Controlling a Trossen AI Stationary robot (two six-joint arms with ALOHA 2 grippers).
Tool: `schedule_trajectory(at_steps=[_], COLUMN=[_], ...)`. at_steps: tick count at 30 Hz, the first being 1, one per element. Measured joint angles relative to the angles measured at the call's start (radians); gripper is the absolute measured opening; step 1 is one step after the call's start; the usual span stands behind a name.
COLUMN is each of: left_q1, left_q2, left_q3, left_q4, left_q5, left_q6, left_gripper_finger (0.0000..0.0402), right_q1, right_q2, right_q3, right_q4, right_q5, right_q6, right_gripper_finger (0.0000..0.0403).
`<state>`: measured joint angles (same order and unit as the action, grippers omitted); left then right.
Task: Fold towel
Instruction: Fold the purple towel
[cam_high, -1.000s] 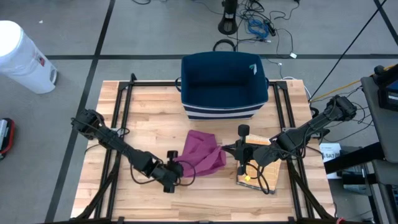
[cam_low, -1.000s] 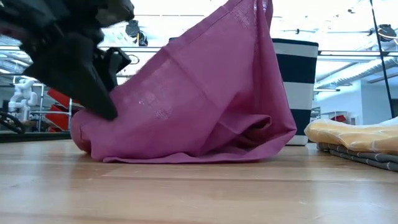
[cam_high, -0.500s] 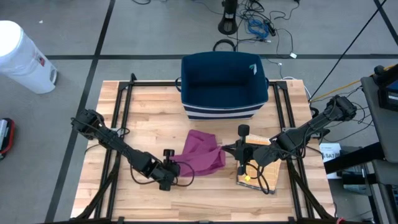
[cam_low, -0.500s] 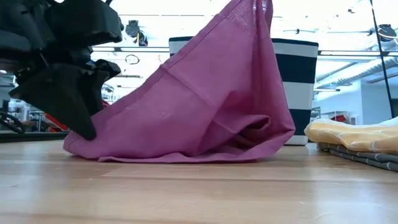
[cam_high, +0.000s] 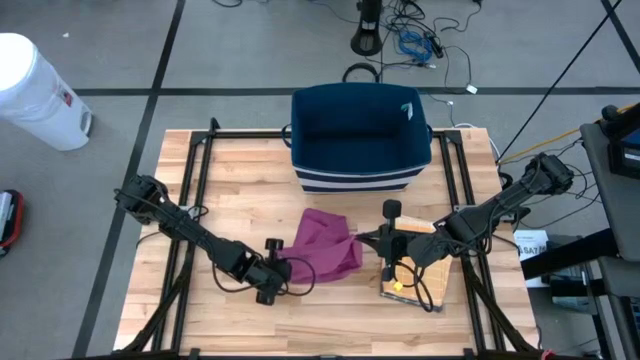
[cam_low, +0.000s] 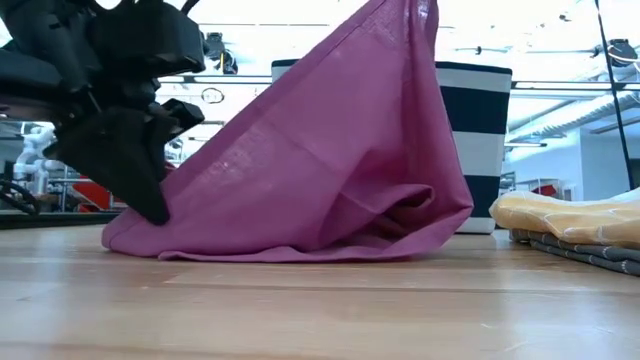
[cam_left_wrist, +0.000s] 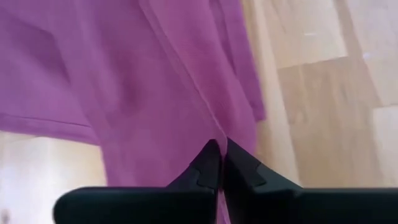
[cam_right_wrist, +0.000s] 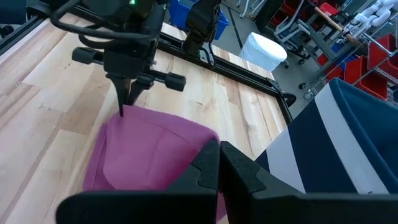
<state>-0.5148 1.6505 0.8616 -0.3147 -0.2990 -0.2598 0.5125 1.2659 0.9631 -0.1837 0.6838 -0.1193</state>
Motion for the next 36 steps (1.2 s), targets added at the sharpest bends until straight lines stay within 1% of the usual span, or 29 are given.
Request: schedule_trajectory(at_steps=[2,5,11,16,18,21,25,29,32,36], left_q1=[0.000,0.000,-0.004,-0.017,-0.026,-0.044,-0.084,-0.145,-0.211,-0.303], left_q2=[0.000,0.000,-0.003,-0.059,-0.089,-0.139,-0.200,-0.239,-0.255,-0.268], left_q3=[0.000,0.000,0.004,0.051,0.093,0.184,0.319,0.479,0.575,0.670], left_q4=[0.002,-0.003,-0.010,-0.020,-0.053,-0.125,-0.273,-0.429,-0.460,-0.447], left_q5=[0.022,0.011,-0.136,-0.242,-0.284,-0.373,-0.513,-0.665,-0.737,-0.837], left_q6=[0.005,0.015,0.039,0.117,0.159,0.223,0.290,0.301,0.353,0.465], left_gripper_finger=[0.0013,0.0013,0.0004,0.0003,0.0002,0.0002,0.0001,0.0001,0.0001,0.0001], right_q1=[0.000,0.000,0.004,0.028,0.041,0.061,0.090,0.133,0.177,0.235], right_q2=[0.000,0.000,0.000,0.000,0.000,0.000,0.000,0.000,0.000,0.000], right_q3=[0.010,0.028,0.063,0.107,0.136,0.187,0.276,0.382,0.459,0.548], right_q4=[0.000,0.000,0.001,-0.009,-0.016,-0.020,-0.044,-0.097,-0.138,-0.162], right_q5=[0.000,-0.001,-0.003,-0.006,-0.008,-0.008,-0.008,-0.008,-0.011,-0.086], right_q6=[-0.003,-0.018,-0.050,-0.086,-0.106,-0.153,-0.221,-0.280,-0.316,-0.374], right_gripper_finger=[0.0000,0.0000,0.0000,0.0000,0.0000,0.0000,0.0000,0.0000,0.0000,0.0000])
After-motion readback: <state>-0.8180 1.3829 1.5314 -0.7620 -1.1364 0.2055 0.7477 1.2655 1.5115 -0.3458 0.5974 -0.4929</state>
